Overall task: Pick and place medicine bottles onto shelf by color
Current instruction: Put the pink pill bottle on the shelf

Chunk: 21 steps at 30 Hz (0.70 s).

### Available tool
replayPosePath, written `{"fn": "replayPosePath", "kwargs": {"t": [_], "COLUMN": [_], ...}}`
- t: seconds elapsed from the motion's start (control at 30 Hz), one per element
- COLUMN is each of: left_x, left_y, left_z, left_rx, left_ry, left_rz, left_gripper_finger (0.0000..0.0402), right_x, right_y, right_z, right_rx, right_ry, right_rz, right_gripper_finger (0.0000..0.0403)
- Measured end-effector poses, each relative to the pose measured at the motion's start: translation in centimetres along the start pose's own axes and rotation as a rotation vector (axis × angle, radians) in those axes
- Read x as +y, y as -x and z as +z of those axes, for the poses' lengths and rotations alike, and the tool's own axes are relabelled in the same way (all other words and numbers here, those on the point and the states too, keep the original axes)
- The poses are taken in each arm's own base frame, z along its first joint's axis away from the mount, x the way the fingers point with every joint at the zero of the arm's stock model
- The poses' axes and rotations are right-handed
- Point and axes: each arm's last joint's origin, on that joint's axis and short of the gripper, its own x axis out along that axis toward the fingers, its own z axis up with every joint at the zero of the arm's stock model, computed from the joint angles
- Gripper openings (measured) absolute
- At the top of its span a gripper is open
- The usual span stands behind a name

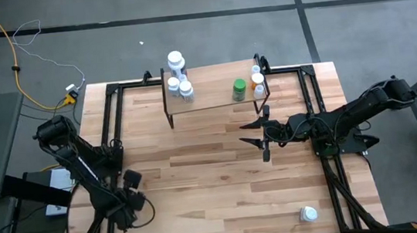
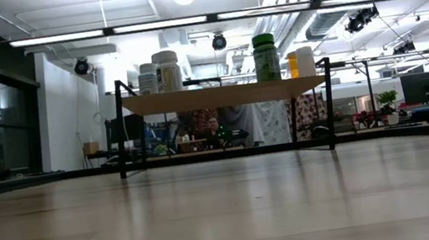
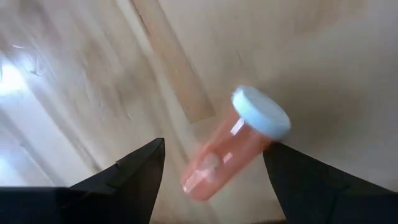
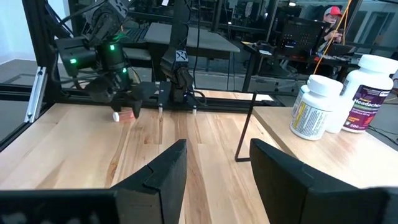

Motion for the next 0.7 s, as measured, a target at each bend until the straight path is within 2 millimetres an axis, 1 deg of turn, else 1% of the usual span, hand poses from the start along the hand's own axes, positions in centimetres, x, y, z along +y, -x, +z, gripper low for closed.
{"fn": "replayPosePath", "kwargs": {"t": [0.13,0.47,0.57,0.7], "left_x": [0.0,1.1,1.4,1.5], "left_y": [0.0,-0.2,-0.2,-0.2], "left_z": [0.1,0.6,0.8,0.9], "left_rx": [0.003,0.030,0.035,0.054], "left_ry": [-0.084,-0.139,-0.127,-0.127], "left_rz": [-0.011,-0.025,-0.031,-0.071], "left_gripper_finger": [0.0264,0.0260,0.0246,0.0214], "right_x": [0.0,0.0,0.0,0.0], "right_y": [0.0,0.0,0.0,0.0], "right_z": [0.0,0.0,0.0,0.0], "right_rx": [0.000,0.003,0.003,0.003], "right_ry": [-0.015,-0.014,-0.014,-0.014], "right_rz": [0.000,0.000,0.000,0.000], "right_gripper_finger": [0.0165,0.0165,0.0165,0.0165]}}
